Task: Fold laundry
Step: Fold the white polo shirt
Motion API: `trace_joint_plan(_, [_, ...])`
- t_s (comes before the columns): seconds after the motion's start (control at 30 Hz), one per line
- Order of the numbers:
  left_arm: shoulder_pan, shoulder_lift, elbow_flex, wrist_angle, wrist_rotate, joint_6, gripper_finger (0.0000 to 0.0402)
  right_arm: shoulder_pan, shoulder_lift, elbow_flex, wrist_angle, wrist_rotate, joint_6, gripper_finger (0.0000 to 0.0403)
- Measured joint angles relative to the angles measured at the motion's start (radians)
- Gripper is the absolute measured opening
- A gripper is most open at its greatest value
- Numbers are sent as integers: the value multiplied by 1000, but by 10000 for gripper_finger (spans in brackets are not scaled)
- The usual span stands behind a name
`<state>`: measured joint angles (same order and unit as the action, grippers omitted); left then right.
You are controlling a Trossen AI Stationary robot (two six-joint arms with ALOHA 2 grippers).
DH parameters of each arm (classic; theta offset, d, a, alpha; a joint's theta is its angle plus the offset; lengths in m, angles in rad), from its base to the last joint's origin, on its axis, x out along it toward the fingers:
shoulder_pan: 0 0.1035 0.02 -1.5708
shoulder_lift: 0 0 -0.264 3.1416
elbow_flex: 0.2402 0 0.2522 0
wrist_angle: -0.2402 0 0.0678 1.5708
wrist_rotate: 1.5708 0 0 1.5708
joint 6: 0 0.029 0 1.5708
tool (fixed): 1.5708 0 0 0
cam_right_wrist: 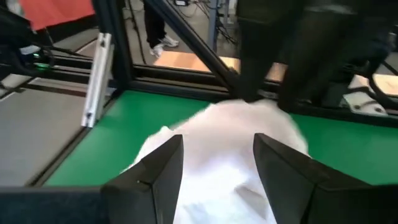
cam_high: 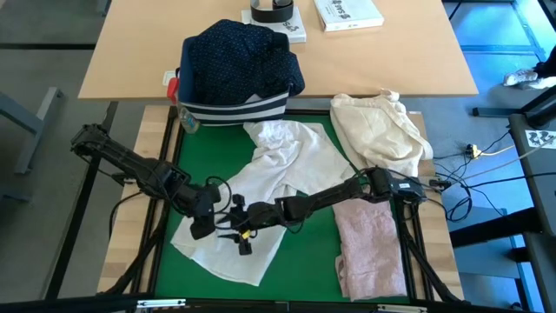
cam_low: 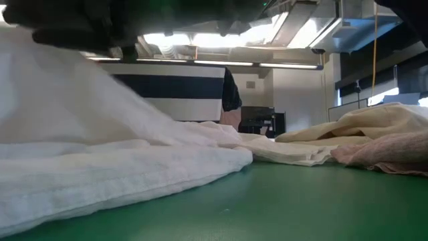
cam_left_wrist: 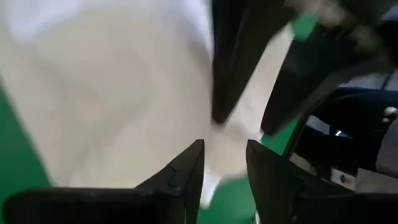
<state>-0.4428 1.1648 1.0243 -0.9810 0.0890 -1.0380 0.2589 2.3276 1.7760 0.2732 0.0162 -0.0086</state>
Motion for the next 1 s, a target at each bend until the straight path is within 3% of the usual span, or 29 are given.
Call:
trace_joint_plan(0.2, [-128,0,0,-44,-109,-207,118,-20,16,-1,-36,13,1,198])
trace_joint_plan(0.37, [-261,28,0,67,-260,-326,112,-43,20,-1,-85,33,2,198])
trace_joint_plan(0.6, [-364,214,0,231,-476,-412,110,-66,20,-1,-100,28,2,198])
trace_joint_plan(0.83, [-365,420,0,230,-542,-541,110,-85,20,-1,-118,19,3,198])
trace_joint_plan(1.0, [-365,485,0,163,-517,-622,110,-84,20,-1,-135,18,3,198])
